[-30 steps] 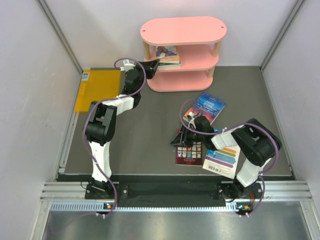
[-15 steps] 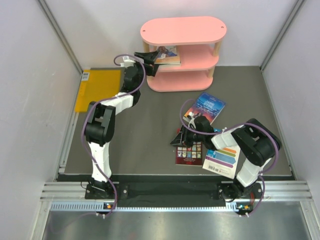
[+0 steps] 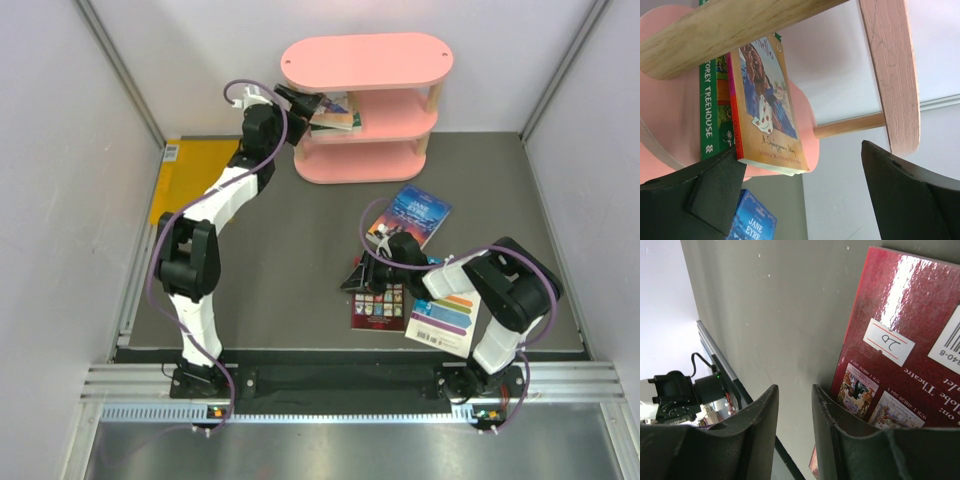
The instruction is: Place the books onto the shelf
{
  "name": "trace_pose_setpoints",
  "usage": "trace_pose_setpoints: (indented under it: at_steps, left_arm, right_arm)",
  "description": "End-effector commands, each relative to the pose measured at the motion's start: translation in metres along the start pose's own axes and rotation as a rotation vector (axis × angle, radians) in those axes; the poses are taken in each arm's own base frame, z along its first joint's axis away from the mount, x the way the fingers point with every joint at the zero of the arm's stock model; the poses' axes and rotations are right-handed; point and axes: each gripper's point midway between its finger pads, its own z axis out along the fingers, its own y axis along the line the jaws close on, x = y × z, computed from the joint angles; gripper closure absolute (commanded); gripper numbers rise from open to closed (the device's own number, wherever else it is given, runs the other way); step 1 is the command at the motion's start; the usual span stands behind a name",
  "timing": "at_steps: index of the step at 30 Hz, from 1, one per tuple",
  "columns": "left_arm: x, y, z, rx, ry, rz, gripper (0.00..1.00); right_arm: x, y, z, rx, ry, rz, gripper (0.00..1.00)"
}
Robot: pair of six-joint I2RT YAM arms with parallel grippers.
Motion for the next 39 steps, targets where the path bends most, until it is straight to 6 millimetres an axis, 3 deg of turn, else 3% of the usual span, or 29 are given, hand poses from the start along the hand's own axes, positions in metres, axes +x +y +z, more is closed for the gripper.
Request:
trace_pose_setpoints:
  at_steps: [1,6,12,16,30,39]
  left_arm:
    - [-0.004,-0.017,-0.001,0.003,0.037,0.066,0.02]
    - [0.006,0.003,0.002,-0.089,0.098,0.123,0.02]
    - [0.011,0.008,0.011,-0.109,0.148,0.158,0.02]
    - [0.017,0.022,0.016,-0.154,0.176,0.155,0.02]
    - [0.027,0.034,0.019,-0.213,0.287,0.259,0.02]
    - [0.016,0.033,0.007,-0.229,0.262,0.281,0.02]
  right_arm:
    - [-0.008,0.016,0.004,-0.049,-0.015,-0.047,0.67]
    - [-0.007,0.016,0.005,-0.049,-0.014,-0.047,0.67]
    - [-0.007,0.017,0.005,-0.052,-0.012,-0.048,0.67]
    - [-0.008,0.016,0.005,-0.052,-0.013,-0.048,0.67]
    - [-0.006,0.017,0.005,-0.055,-0.009,-0.047,0.67]
    - [-0.006,0.018,0.005,-0.058,-0.010,-0.045,0.67]
